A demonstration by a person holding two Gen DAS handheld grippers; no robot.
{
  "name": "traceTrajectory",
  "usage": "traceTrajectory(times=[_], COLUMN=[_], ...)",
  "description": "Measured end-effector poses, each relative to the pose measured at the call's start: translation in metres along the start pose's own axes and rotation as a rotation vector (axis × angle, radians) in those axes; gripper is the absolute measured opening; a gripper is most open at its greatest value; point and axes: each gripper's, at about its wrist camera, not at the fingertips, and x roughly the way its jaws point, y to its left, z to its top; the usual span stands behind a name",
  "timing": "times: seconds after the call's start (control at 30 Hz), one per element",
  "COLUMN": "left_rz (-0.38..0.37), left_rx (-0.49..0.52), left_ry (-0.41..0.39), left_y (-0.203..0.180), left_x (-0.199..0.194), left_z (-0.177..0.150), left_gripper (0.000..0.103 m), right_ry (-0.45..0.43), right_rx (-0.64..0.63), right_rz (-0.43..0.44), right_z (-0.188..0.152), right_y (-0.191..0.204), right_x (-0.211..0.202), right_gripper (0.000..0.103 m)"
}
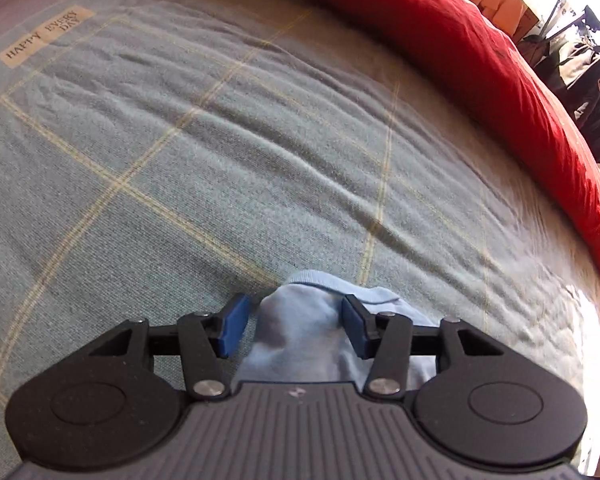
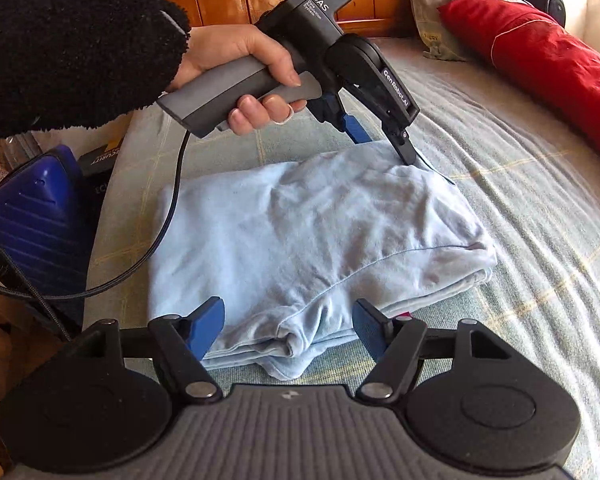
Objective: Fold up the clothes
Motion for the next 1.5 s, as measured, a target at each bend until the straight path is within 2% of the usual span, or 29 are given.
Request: traceTrajectory(times=[0.03, 0.07, 0.17, 0.2, 0.27, 0.3, 0.37, 0.4, 0.57, 0.63, 0.73, 0.77, 0.9, 1.0, 1.1, 1.23, 1.27, 1.3, 1.4, 1.5], left_rz=[-0.037, -0.071, -0.136, -0.153, -0.206, -0.209, -0.184, -0.162, -0.016, 0.005, -0.023, -0.033, -0.084, -0.046, -0.037, -0.056, -0.043, -0.018, 0.057, 0.053], left_rx=[-0.016, -0.023, -0.001, 0.001, -0.059, -0.076, -0.088, -0.087, 0.003, 0.028, 0.033, 0.039, 0.05, 0.074, 0.111, 0.161, 0.166, 0.167, 0.17, 0.157], left_ry=[0.004, 0.008, -0.01, -0.039, -0.135, -0.17, -0.216, -0.21, -0.01, 0.033, 0.037, 0.013, -0.169, -0.25, -0.191, -0.034, -0.018, -0.019, -0.022, -0.089], left_y=[0.001, 0.0, -0.008, -0.009, -0.004, -0.001, 0.003, 0.005, 0.001, 0.0, -0.002, -0.004, -0.01, -0.019, -0.027, -0.035, -0.036, -0.035, -0.034, -0.04], left_x=[0.001, 0.001, -0.007, -0.013, -0.029, -0.033, -0.038, -0.036, -0.006, 0.0, 0.0, -0.004, -0.036, -0.052, -0.051, -0.034, -0.031, -0.028, -0.02, -0.032], left_z=[0.003, 0.006, 0.01, 0.011, 0.015, 0.018, 0.025, 0.028, 0.016, 0.006, -0.001, -0.001, 0.008, 0.022, 0.021, -0.003, -0.008, -0.012, -0.024, -0.024], left_gripper=[0.03, 0.013, 0.011, 0.011, 0.011, 0.011, 0.012, 0.014, 0.019, 0.017, 0.011, 0.007, 0.007, 0.007, 0.01, 0.014, 0.017, 0.02, 0.019, 0.023], right_ry=[0.005, 0.011, 0.012, 0.012, 0.012, 0.012, 0.011, 0.007, -0.007, -0.006, 0.006, 0.008, 0.012, 0.01, 0.002, 0.002, 0.003, 0.004, 0.005, 0.008], right_rx=[0.008, 0.017, 0.042, 0.045, 0.048, 0.05, 0.056, 0.059, 0.052, 0.047, 0.046, 0.049, 0.056, 0.064, 0.063, 0.061, 0.062, 0.063, 0.063, 0.066], right_rz=[-0.006, -0.01, -0.013, -0.013, -0.014, -0.015, -0.016, -0.015, -0.01, -0.009, -0.008, -0.007, -0.012, -0.014, -0.011, -0.015, -0.016, -0.018, -0.026, -0.027], right_z=[-0.001, -0.002, -0.003, -0.004, -0.004, -0.004, -0.003, -0.002, 0.002, 0.003, 0.002, 0.001, -0.001, 0.0, 0.002, 0.002, 0.001, 0.001, -0.002, -0.003], right_y=[-0.003, -0.006, -0.011, -0.012, -0.013, -0.013, -0.013, -0.013, -0.009, -0.008, -0.008, -0.009, -0.01, -0.01, -0.009, -0.01, -0.01, -0.01, -0.009, -0.007], right_x=[0.002, 0.004, 0.003, 0.003, 0.003, 0.003, 0.003, 0.003, 0.001, 0.001, 0.004, 0.005, 0.005, 0.004, 0.003, 0.004, 0.004, 0.003, 0.002, -0.001], right_gripper=[0.075, 0.075, 0.075, 0.075, 0.075, 0.075, 0.075, 0.075, 0.075, 0.075, 0.075, 0.075, 0.075, 0.075, 0.075, 0.075, 0.075, 0.075, 0.076, 0.076])
